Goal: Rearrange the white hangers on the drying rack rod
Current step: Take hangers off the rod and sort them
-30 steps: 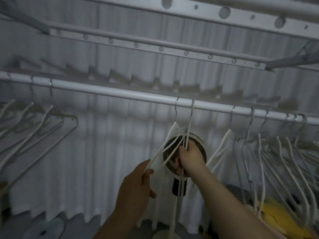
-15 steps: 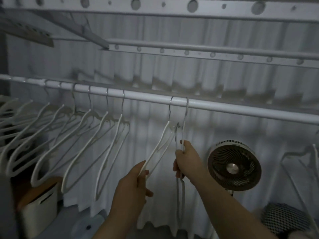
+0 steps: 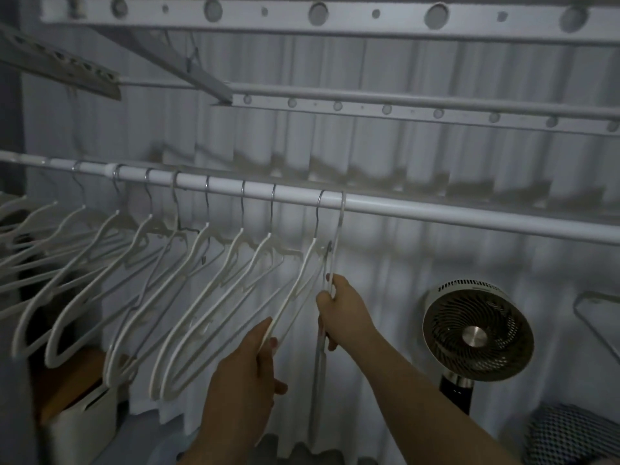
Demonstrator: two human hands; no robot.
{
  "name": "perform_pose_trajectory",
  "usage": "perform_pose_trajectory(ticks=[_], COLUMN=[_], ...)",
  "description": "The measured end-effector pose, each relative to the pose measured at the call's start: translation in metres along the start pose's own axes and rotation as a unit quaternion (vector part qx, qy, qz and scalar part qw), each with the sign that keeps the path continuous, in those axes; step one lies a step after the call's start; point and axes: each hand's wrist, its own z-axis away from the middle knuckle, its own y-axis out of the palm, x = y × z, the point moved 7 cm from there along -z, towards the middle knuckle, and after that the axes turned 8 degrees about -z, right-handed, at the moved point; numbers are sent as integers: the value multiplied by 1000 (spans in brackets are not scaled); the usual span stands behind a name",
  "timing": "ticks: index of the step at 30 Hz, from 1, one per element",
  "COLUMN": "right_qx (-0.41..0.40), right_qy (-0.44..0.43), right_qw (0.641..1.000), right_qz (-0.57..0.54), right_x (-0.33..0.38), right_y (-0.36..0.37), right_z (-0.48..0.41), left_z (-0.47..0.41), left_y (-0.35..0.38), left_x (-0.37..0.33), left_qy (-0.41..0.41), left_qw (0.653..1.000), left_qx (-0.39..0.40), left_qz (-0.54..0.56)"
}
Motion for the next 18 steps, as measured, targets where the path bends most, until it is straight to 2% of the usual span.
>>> perform_pose_trajectory(ticks=[7, 18], right_qx=[7, 26], right_qy=[2, 21], right_qw=[1000, 999], right_qz=[-1, -30], right_x=[3, 2], right_y=[5, 11], right_z=[-2, -1], left_z=[0, 3], left_y=[-9, -12], left_x=[0, 0], left_qy=[4, -15], left_qw=[999, 999], left_qx=[-29, 14], left_qz=[-13, 33])
